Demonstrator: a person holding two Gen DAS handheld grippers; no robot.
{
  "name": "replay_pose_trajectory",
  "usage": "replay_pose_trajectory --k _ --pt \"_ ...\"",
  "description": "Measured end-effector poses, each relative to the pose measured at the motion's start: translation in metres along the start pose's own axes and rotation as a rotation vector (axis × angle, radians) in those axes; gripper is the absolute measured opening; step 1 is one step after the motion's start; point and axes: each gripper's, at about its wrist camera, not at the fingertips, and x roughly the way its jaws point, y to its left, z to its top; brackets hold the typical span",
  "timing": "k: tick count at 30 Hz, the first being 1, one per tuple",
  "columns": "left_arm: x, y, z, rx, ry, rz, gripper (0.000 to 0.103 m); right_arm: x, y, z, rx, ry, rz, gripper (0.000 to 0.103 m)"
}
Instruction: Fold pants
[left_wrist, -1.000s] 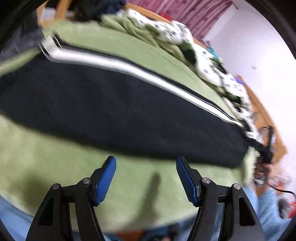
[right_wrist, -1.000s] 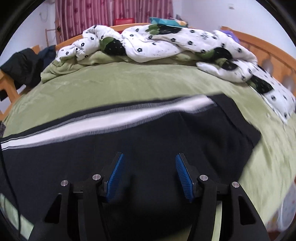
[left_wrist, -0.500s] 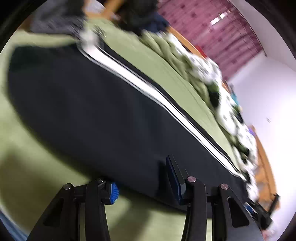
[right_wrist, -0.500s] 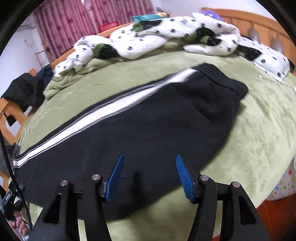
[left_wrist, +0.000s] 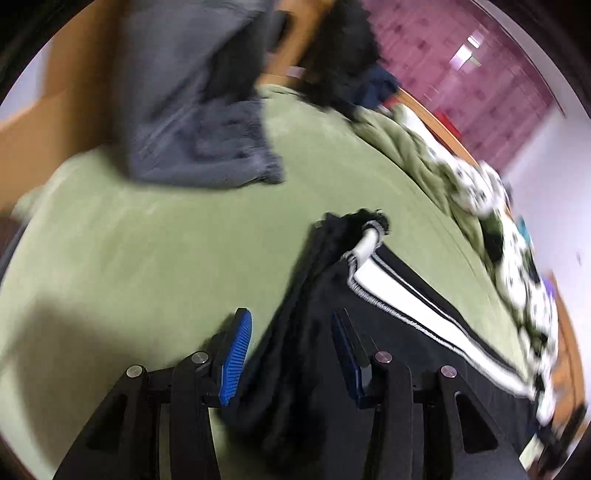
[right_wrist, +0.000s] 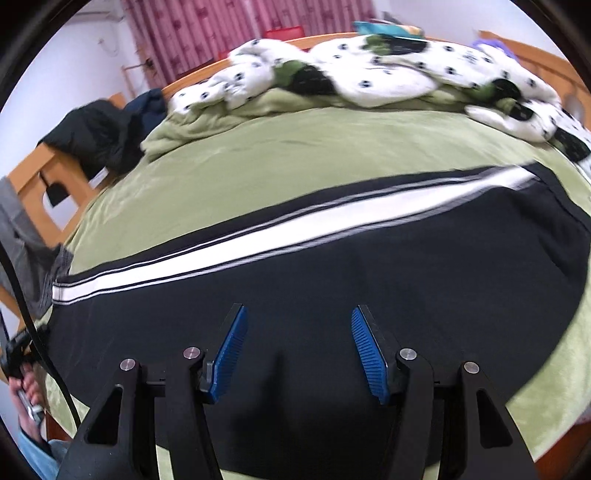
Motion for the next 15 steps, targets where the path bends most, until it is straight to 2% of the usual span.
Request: replay_pose_trajectory --k 2,4,7,9,10,12,13,15 --pt "-0.001 -0.005 0.015 0.075 -0.024 0.032 0.046 0.006 0.013 0.001 -0.017 0.006 0.001 0.058" --pt "0.004 -0.016 0.028 0.123 -0.006 -0.017 0.055 0.011 0.021 0.001 -0.03 0.008 0.004 0.058" --pt "0.019 -0.044 0.041 0.23 0.039 -0.053 0.056 0.022 0.025 0.001 -0.031 0.024 -0.008 0.058" --pt "0.032 -0.064 0.044 0.301 0.042 -0.01 0.056 0.028 0.025 0.0 -0.026 0.037 -0.022 0.058" --pt "0.046 -0.074 0.047 0.329 0.057 0.062 0.056 0.03 0.024 -0.001 -0.025 0.042 -0.028 0.058" --pt "0.059 -0.074 0.05 0.323 0.073 0.122 0.022 0.035 0.021 -0.002 -0.024 0.053 -0.045 0.058" --pt "0.061 -0.071 0.054 0.295 0.075 0.108 0.01 0.037 0.019 -0.003 -0.021 0.058 -0.053 0.058" --pt "0.051 -0.062 0.061 0.223 0.022 0.033 0.01 0.04 0.017 -0.002 -0.015 0.062 -0.062 0.058"
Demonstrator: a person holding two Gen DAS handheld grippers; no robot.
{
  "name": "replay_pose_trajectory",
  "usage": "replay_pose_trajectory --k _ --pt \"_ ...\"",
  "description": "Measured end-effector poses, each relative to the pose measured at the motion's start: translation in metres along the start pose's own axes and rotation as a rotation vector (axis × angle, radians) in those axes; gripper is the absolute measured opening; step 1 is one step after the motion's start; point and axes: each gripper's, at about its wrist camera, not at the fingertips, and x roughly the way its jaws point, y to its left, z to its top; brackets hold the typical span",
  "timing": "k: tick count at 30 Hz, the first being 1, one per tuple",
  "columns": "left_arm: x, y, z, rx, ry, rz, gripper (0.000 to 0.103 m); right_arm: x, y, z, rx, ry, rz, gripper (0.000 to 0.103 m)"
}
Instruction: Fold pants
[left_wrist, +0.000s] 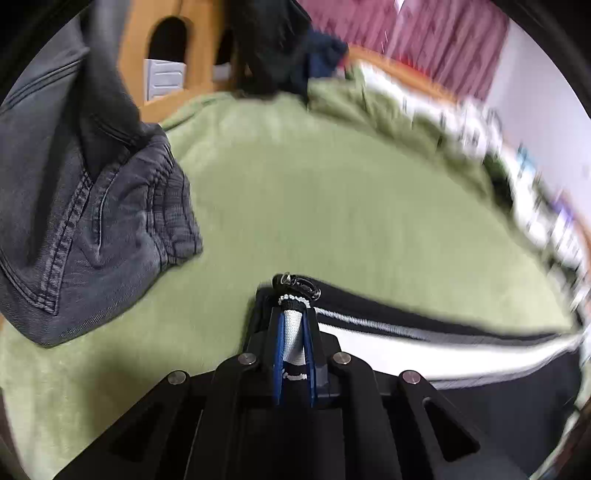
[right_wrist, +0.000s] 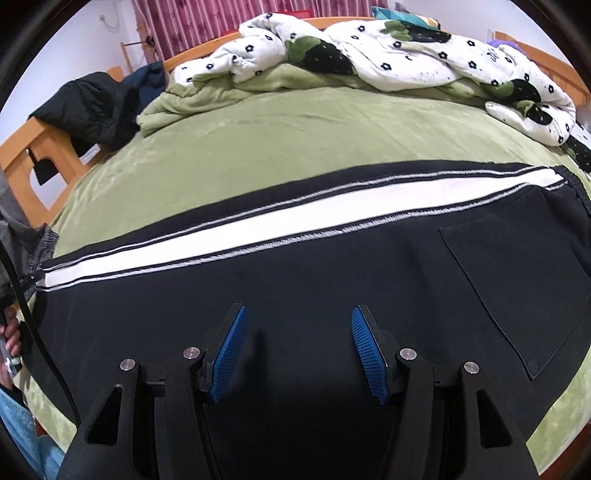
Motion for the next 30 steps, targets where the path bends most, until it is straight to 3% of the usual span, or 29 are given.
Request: replay_pose_trajectory --k 2,4,6,7,8,13,18,20,22,23,27,30 --pt "0.001 0.005 0.002 -0.013 -0.001 -0.003 0.01 0.002 -0.002 0.0 0.006 -0.002 -0.001 0.058" --pt "0.022 0.011 -0.001 -0.034 0.081 0.047 0.012 0.007 -0.003 0.0 0.008 0.009 0.0 0.058" --pt "0.03 0.019 -0.006 -0.085 0.127 0.07 0.031 0.013 -0.002 -0.002 -0.001 0.035 -0.004 0.058" --pt "0.024 0.022 -0.006 -0.106 0.136 0.093 0.054 0.017 -0.001 -0.004 -0.014 0.051 -0.01 0.058" --pt "0.014 0.025 -0.007 -0.131 0.155 0.119 0.068 0.019 0.0 -0.005 -0.027 0.065 -0.018 0.058" --pt "-0.056 0.02 -0.05 -0.12 0.107 0.0 0.068 0.013 0.0 -0.018 -0.049 0.043 -0.034 0.058" --pt "-0.118 -0.005 -0.128 -0.064 0.039 -0.071 0.068 -0.005 -0.003 -0.019 0.017 0.009 0.035 0.058" --pt "-0.126 -0.012 -0.159 -0.122 0.049 -0.127 0.068 -0.015 0.002 -0.018 0.016 -0.036 0.04 0.058" --pt "-0.115 -0.015 -0.185 -0.216 0.118 -0.227 0.068 -0.024 0.007 -0.018 -0.006 -0.083 0.027 0.058" --pt "-0.105 -0.015 -0.193 -0.262 0.142 -0.235 0.067 -0.028 0.01 -0.018 -0.02 -0.101 0.023 0.058" --pt "-0.087 -0.003 -0.184 -0.352 0.044 -0.183 0.066 -0.037 0.013 -0.021 -0.047 -0.088 0.041 0.058" --pt "-0.082 0.023 -0.163 -0.462 -0.054 -0.04 0.064 -0.043 0.006 -0.028 -0.028 -0.093 0.038 0.058"
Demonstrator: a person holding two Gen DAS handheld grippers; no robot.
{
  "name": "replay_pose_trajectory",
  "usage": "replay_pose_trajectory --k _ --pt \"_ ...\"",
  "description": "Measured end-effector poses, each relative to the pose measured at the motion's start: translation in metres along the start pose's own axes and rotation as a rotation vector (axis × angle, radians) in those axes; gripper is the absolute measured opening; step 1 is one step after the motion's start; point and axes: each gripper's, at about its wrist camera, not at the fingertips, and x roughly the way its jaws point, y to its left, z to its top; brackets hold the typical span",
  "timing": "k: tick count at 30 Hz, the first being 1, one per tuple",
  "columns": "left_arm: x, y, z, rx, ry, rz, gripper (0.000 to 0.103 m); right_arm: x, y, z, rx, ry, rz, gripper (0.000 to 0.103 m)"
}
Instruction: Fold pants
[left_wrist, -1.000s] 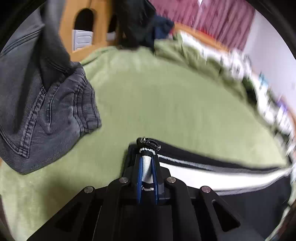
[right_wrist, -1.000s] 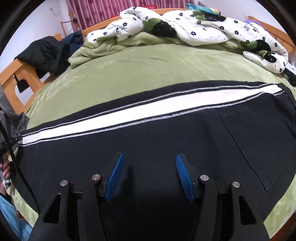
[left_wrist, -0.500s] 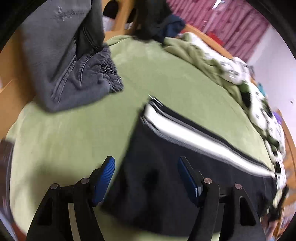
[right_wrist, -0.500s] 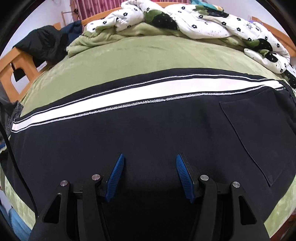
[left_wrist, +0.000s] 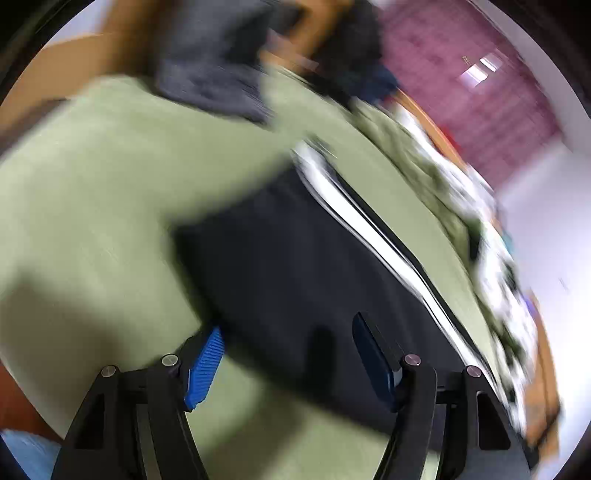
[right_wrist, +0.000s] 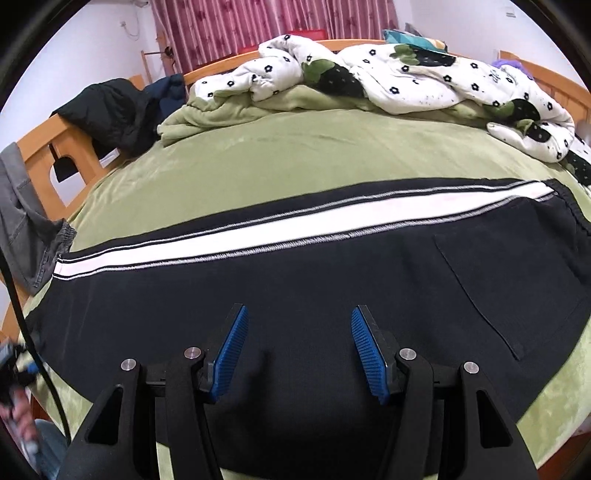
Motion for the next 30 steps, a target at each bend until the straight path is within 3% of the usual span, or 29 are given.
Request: replay_pose_trajectory --k 2,3,4,5,7,10,13,18,21,27,30 --pt "0.01 0.019 0.022 -0.12 -0.016 0.02 0.049 -0.005 -0.007 -0.004 0.023 -0.005 0.02 0.058" --pt "0.013 0.024 0.029 -0.16 -0.01 0.014 0.047 -0.007 -0.012 -0.006 0.036 -0.009 0.029 0.058" --pt "0.014 0.025 0.036 -0.183 -0.007 0.001 0.046 -0.009 -0.016 -0.007 0.042 -0.011 0.034 0.058" --pt "0.014 0.022 0.041 -0.169 -0.001 0.01 0.034 -0.011 -0.021 -0.009 0.048 -0.016 0.032 0.058" --pt "0.008 0.001 0.044 -0.065 -0.01 0.097 0.025 -0.012 -0.03 -0.011 0.059 -0.019 0.022 0.058" --pt "-0.023 -0.059 0.037 0.167 -0.115 0.165 0.023 -0.014 -0.048 -0.016 0.089 -0.019 0.016 0.055" --pt "-0.04 -0.134 0.021 0.361 -0.169 0.157 0.022 -0.021 -0.069 -0.018 0.123 -0.04 -0.004 0.054" --pt "-0.044 -0.267 -0.049 0.652 -0.153 0.01 0.022 -0.035 -0.105 -0.018 0.179 -0.1 -0.054 0.054" --pt "-0.025 -0.33 -0.118 0.806 -0.1 -0.062 0.022 -0.042 -0.131 -0.023 0.231 -0.122 -0.088 0.054" --pt "0.034 -0.375 -0.235 0.885 0.087 -0.146 0.022 -0.045 -0.185 -0.035 0.405 -0.104 -0.05 0.054" --pt "0.054 -0.387 -0.285 0.95 0.132 -0.095 0.022 -0.051 -0.192 -0.037 0.419 -0.114 -0.05 0.054"
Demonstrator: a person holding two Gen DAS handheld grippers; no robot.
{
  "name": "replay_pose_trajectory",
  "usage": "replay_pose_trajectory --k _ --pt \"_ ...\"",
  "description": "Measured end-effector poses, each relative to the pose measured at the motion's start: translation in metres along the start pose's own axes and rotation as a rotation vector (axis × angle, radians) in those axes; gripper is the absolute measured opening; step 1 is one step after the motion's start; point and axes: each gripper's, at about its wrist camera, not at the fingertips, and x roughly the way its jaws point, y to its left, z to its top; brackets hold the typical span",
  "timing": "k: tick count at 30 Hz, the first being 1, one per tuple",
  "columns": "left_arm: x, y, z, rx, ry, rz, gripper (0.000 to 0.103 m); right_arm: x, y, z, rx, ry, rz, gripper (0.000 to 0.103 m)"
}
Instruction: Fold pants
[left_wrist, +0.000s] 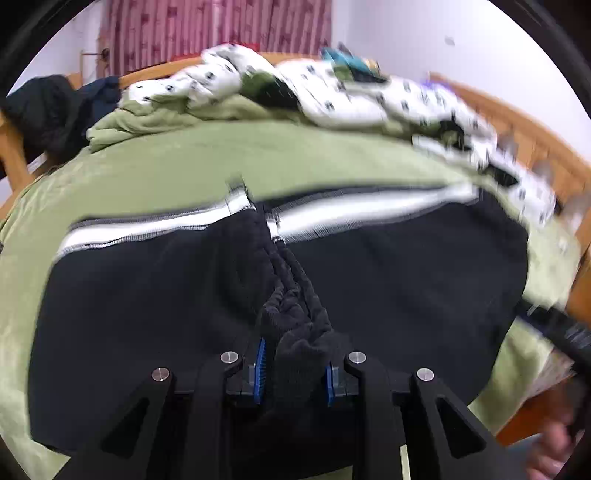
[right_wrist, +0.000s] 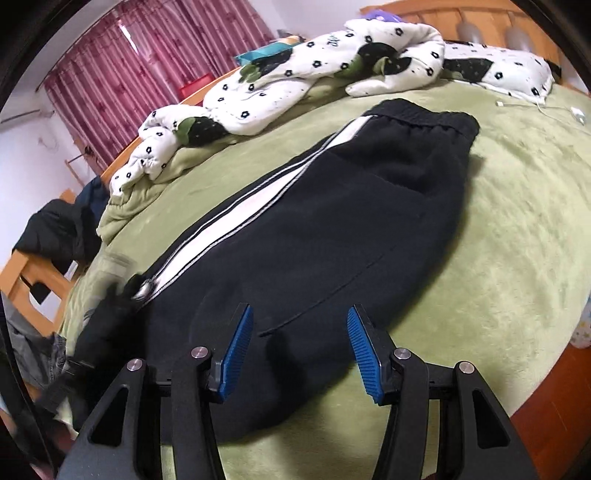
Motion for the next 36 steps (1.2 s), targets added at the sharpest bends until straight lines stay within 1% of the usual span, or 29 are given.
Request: replay_pose_trajectory --k 1,2,3,4,5,6,7,8,10,12,13,15,16,17,20,22,24,25,26,27,29,30,32,33,34,35,36 --pt "0.007 -0.007 -0.003 0.021 0.01 0.03 0.022 -0.003 0.0 0.0 -0.005 -0.011 0.003 0.054" --pt "0.01 -0.009 -0.005 0.035 0.016 0.032 0.026 -0.005 0.001 -0.001 -0.012 -0.016 0.008 0.054" --pt "0.007 -0.007 -0.008 0.042 0.021 0.002 0.03 -0.005 0.003 -0.002 -0.025 -0.014 0.018 0.054" --pt "0.003 -0.004 -0.01 0.042 0.03 -0.038 0.047 -0.004 0.006 -0.004 -0.039 -0.009 0.026 0.054" --pt "-0.006 0.003 -0.013 0.038 0.046 -0.102 0.066 -0.003 0.01 -0.005 -0.055 -0.004 0.032 0.054" --pt "-0.016 0.01 -0.015 0.029 0.048 -0.15 0.07 -0.002 0.015 -0.007 -0.075 0.002 0.037 0.054" --pt "-0.03 0.02 -0.018 0.022 0.031 -0.167 0.071 0.0 0.021 -0.008 -0.091 0.009 0.049 0.054" --pt "-0.044 0.03 -0.021 0.018 0.005 -0.169 0.072 0.0 0.026 -0.011 -0.102 0.016 0.067 0.054" --pt "-0.07 0.055 -0.032 0.012 -0.043 -0.151 0.074 0.002 0.04 -0.014 -0.128 0.039 0.129 0.054" --pt "-0.09 0.085 -0.042 -0.016 -0.077 -0.103 0.076 0.002 0.059 -0.02 -0.157 0.053 0.196 0.054" --pt "-0.096 0.1 -0.047 -0.036 -0.087 -0.065 0.078 0.002 0.068 -0.021 -0.171 0.058 0.225 0.054" --pt "-0.102 0.128 -0.057 -0.069 -0.074 0.038 0.078 0.004 0.09 -0.025 -0.21 0.071 0.28 0.054" --pt "-0.105 0.146 -0.066 -0.092 -0.06 0.074 0.078 0.005 0.101 -0.027 -0.234 0.075 0.294 0.054" --pt "-0.106 0.159 -0.072 -0.11 -0.052 0.077 0.078 0.008 0.117 -0.03 -0.269 0.077 0.299 0.054" --pt "-0.106 0.194 -0.092 -0.191 -0.006 0.073 0.078 0.021 0.149 -0.038 -0.351 0.107 0.283 0.054" --pt "-0.103 0.207 -0.104 -0.224 0.018 0.064 0.078 0.041 0.168 -0.049 -0.414 0.168 0.227 0.049" --pt "-0.098 0.216 -0.112 -0.238 0.032 0.072 0.078 0.056 0.176 -0.061 -0.451 0.223 0.195 0.022" --pt "-0.095 0.217 -0.114 -0.24 0.033 0.073 0.078 0.058 0.178 -0.065 -0.473 0.217 0.162 0.021" --pt "-0.093 0.219 -0.117 -0.241 0.034 0.064 0.078 0.054 0.178 -0.068 -0.49 0.197 0.157 0.018" --pt "-0.092 0.219 -0.119 -0.241 0.035 0.049 0.078 0.048 0.175 -0.068 -0.492 0.18 0.175 0.015" --pt "-0.086 0.219 -0.117 -0.236 0.034 0.031 0.078 0.032 0.161 -0.064 -0.439 0.165 0.247 0.014" --pt "-0.085 0.219 -0.116 -0.233 0.024 0.031 0.078 0.026 0.154 -0.062 -0.408 0.162 0.269 0.014" --pt "-0.081 0.22 -0.115 -0.23 0.012 0.057 0.078 0.03 0.148 -0.066 -0.396 0.185 0.246 0.014" --pt "-0.079 0.222 -0.115 -0.234 0.009 0.066 0.078 0.038 0.15 -0.07 -0.407 0.211 0.224 0.015" --pt "-0.078 0.225 -0.115 -0.242 0.005 0.067 0.078 0.042 0.152 -0.072 -0.417 0.219 0.209 0.016" --pt "-0.077 0.228 -0.115 -0.252 0.004 0.059 0.078 0.042 0.154 -0.072 -0.427 0.215 0.201 0.018" --pt "-0.076 0.231 -0.116 -0.256 0.004 0.052 0.078 0.04 0.155 -0.072 -0.431 0.203 0.199 0.025"
